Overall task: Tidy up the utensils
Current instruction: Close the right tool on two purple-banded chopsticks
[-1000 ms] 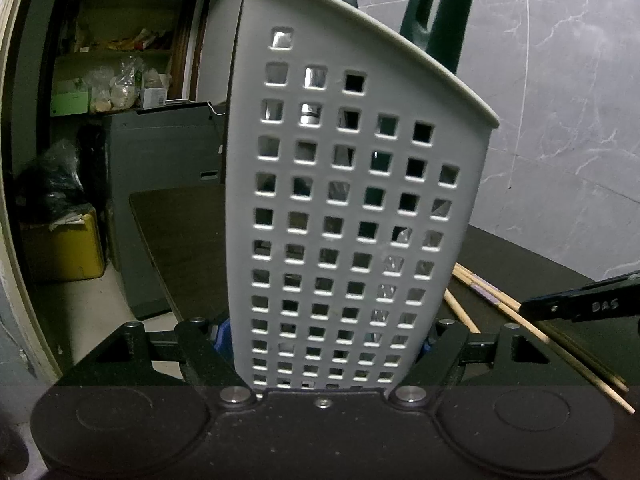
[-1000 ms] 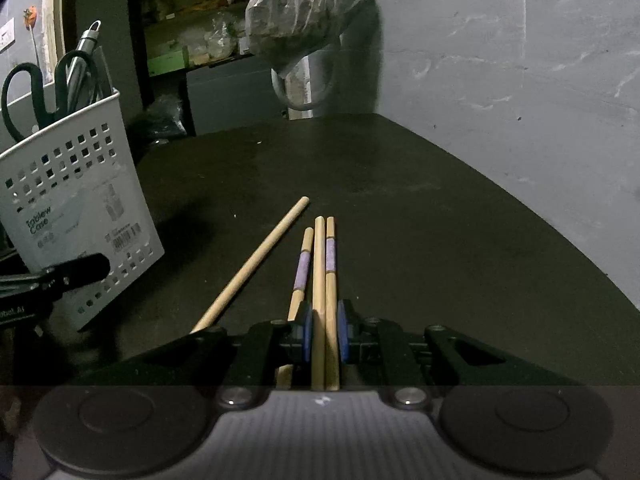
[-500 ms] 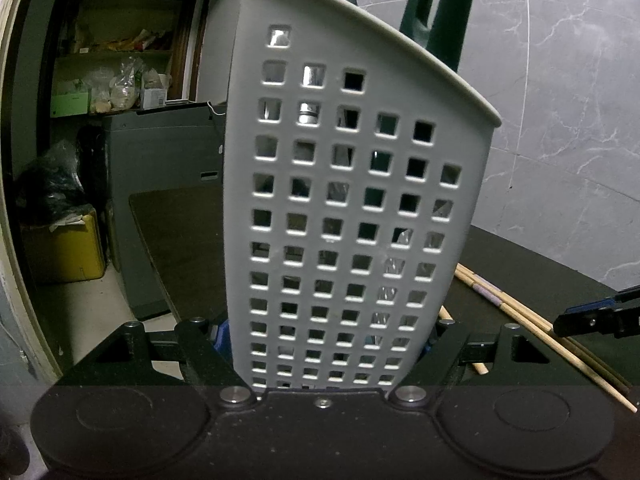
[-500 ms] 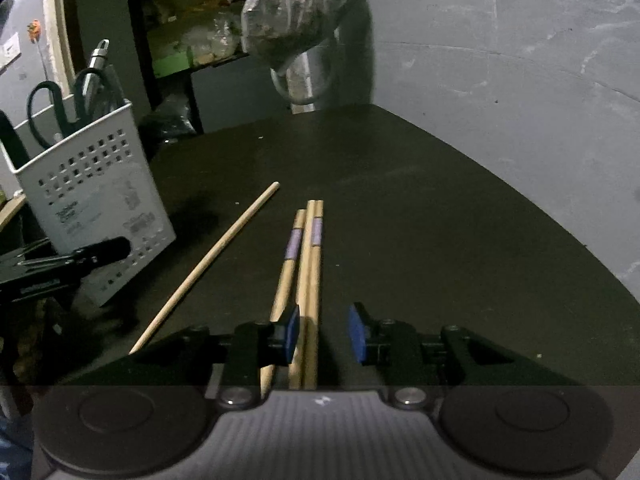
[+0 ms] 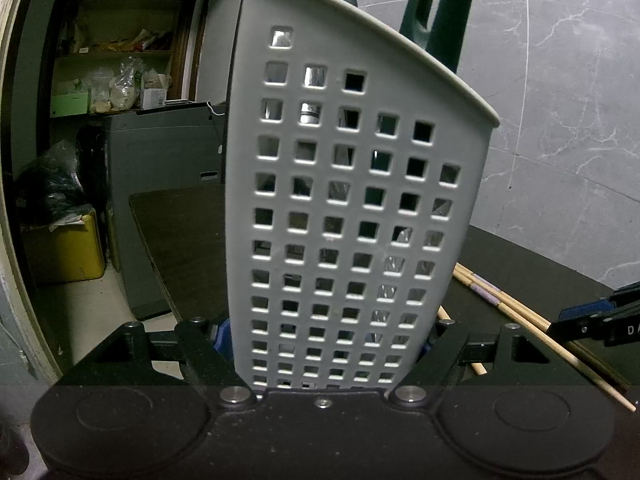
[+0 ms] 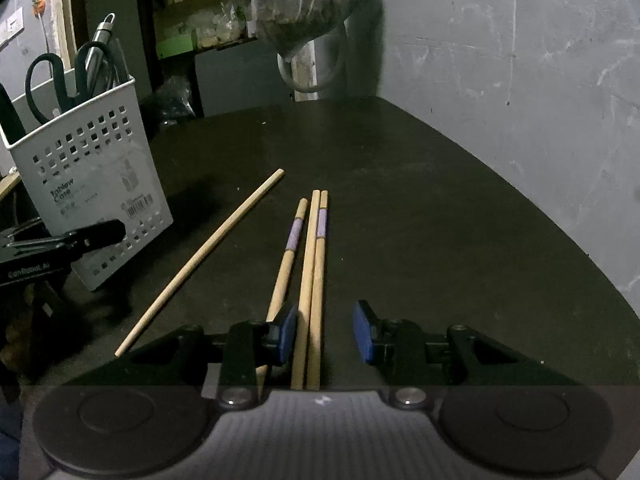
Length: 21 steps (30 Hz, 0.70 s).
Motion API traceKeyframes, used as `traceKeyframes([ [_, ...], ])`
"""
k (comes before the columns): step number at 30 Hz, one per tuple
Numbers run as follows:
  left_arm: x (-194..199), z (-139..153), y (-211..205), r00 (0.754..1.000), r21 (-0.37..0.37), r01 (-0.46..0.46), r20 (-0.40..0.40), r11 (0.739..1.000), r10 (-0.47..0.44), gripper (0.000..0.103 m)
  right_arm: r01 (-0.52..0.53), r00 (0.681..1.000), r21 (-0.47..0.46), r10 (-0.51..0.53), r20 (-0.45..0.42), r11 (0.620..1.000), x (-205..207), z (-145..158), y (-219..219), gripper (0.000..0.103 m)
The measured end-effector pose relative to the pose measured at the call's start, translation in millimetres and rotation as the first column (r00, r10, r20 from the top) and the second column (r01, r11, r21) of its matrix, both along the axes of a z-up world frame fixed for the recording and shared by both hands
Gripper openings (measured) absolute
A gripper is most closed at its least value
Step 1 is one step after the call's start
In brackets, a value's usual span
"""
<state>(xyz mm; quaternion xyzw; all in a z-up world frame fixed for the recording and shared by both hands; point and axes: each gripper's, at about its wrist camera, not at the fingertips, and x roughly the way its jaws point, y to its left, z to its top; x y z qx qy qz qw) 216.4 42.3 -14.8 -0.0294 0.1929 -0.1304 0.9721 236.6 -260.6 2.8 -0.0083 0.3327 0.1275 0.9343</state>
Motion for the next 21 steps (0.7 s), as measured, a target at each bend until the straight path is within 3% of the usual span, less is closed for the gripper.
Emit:
traceKeyframes([
  [5, 0, 0, 0, 1.000, 0.001, 0.000, -0.001, 1.000, 0.000, 0.079, -0.026, 1.000, -0.049, 0.026, -0.013, 0.998, 10, 3, 7, 0.036],
  [18, 0, 0, -1, 1.000, 0.001, 0.001, 0.000, 1.000, -0.001, 0.079, -0.109, 0.990, -0.069, 0.102, -0.101, 0.992, 67, 12, 20, 0.036],
  [19, 0, 0, -1, 1.000, -0.001, 0.001, 0.000, 1.000, -0.001, 0.079, -0.116, 0.988, -0.070, 0.108, -0.109, 0.991, 70, 13, 21, 0.029],
  [20, 0, 0, -1, 1.000, -0.001, 0.002, 0.000, 1.000, -0.002, 0.079, -0.121, 0.986, -0.069, 0.112, -0.120, 0.990, 72, 14, 22, 0.016],
  [21, 0, 0, -1, 1.000, -0.002, 0.002, 0.000, 1.000, -0.002, 0.079, -0.119, 0.985, -0.069, 0.109, -0.135, 0.990, 75, 15, 23, 0.015],
])
